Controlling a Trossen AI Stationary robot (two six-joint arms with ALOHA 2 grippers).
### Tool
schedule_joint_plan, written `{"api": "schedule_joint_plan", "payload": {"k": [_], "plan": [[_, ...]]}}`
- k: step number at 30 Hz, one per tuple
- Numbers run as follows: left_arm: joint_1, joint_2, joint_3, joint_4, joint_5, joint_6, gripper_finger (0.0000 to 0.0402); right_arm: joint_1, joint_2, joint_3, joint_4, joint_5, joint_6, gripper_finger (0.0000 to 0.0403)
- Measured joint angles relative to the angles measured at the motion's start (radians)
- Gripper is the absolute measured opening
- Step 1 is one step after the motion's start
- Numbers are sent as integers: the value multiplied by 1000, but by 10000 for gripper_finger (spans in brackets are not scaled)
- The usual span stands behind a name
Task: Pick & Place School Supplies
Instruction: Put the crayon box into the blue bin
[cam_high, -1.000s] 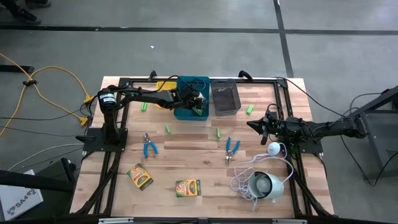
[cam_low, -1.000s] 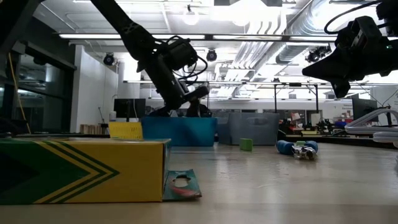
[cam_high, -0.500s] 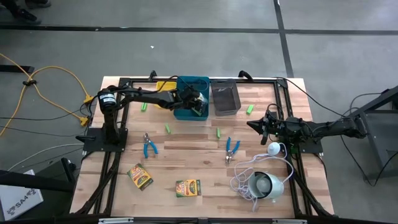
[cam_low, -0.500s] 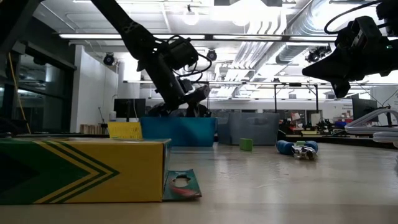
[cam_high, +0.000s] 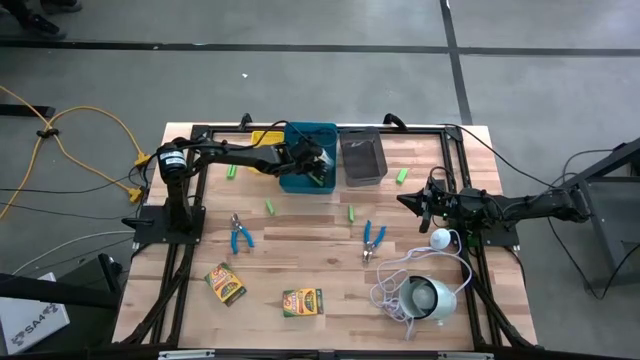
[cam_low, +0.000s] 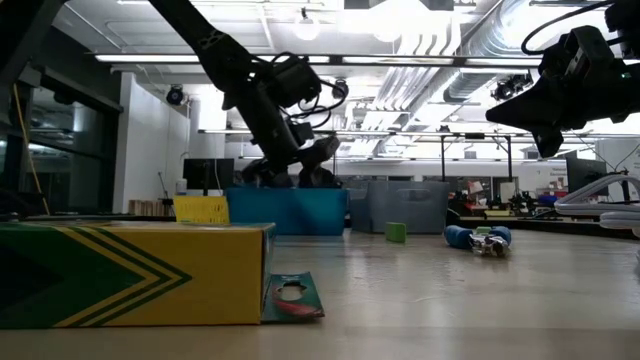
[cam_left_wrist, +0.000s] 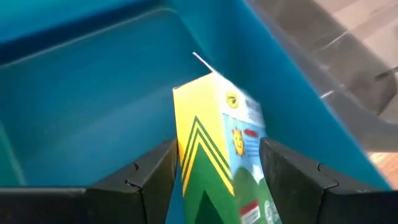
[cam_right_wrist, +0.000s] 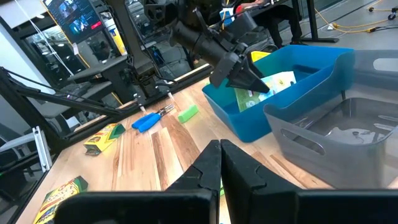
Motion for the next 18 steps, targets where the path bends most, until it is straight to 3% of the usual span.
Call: {"api": "schedule_joint_plan", "payload": {"k": [14, 18], "plan": [[-26, -2, 24, -12, -47, 80, 220, 0, 0, 0, 0, 0, 0, 3], [-56, -52, 41, -16, -35, 85, 220, 0, 0, 0, 0, 0, 0, 3]]}}
